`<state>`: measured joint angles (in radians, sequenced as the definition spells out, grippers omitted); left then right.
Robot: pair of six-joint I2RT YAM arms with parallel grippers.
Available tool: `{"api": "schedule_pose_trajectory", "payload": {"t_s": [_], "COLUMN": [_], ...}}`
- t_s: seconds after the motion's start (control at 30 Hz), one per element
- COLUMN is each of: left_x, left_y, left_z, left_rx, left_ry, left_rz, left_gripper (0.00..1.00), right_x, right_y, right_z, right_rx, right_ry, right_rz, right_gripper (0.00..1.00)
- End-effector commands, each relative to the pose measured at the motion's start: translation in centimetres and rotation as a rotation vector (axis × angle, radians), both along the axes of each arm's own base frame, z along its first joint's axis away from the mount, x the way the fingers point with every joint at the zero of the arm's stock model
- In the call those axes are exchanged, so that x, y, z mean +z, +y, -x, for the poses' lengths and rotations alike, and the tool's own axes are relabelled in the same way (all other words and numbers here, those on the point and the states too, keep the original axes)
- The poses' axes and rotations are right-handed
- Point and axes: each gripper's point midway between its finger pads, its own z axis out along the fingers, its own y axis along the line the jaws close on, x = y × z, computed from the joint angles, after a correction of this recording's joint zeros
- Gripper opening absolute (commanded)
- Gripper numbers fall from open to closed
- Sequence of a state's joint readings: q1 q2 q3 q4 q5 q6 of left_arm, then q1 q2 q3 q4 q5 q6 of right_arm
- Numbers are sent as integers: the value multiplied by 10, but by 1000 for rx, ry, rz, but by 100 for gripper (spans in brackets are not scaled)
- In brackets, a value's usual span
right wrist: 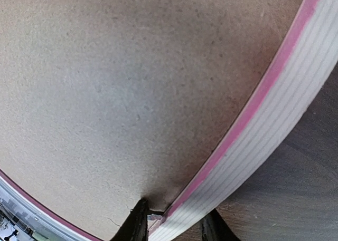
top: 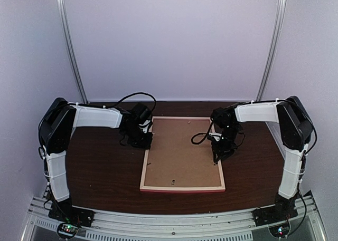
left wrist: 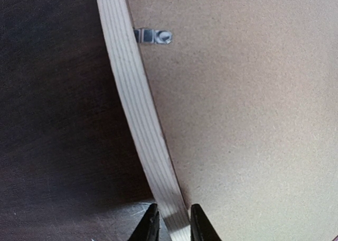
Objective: Put the photo into the frame
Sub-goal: Press the fastener onto the backboard.
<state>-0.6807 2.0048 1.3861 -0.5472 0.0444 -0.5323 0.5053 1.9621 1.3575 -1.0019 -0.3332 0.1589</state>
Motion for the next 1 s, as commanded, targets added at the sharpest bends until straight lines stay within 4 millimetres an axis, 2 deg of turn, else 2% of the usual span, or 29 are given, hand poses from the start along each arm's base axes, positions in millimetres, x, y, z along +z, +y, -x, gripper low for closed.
{"api": "schedule_pose_trajectory", "payload": {"t_s": [0.0, 0.33, 0.5, 0.6, 0.77, 0.97], "left_x": [12, 11, 10, 12, 12, 12], "left_y": [-12, -12, -12, -11, -11, -11], "left_z": [-12, -12, -11, -11, -11, -11], "left_rx": [-17, -18, -17, -17, -17, -22], "left_ry": [-43, -43, -41, -43, -44, -40], "left_rz": [38, 34, 33, 31, 30, 27], "left_gripper": [21, 21, 22, 22, 21, 19], "right_x": [-7, -8, -8, -2, 15, 19], "right_y": [-14, -16, -16, -13, -8, -17], "right_z": [6, 14, 9, -3, -34, -76], "right_rx": [42, 93, 80, 34, -71, -186], "right_ry": [28, 60, 40, 2, -83, -179], "right_rz": [70, 66, 69, 37, -52, -64], "right_gripper": [31, 27, 31, 36, 44, 56]}}
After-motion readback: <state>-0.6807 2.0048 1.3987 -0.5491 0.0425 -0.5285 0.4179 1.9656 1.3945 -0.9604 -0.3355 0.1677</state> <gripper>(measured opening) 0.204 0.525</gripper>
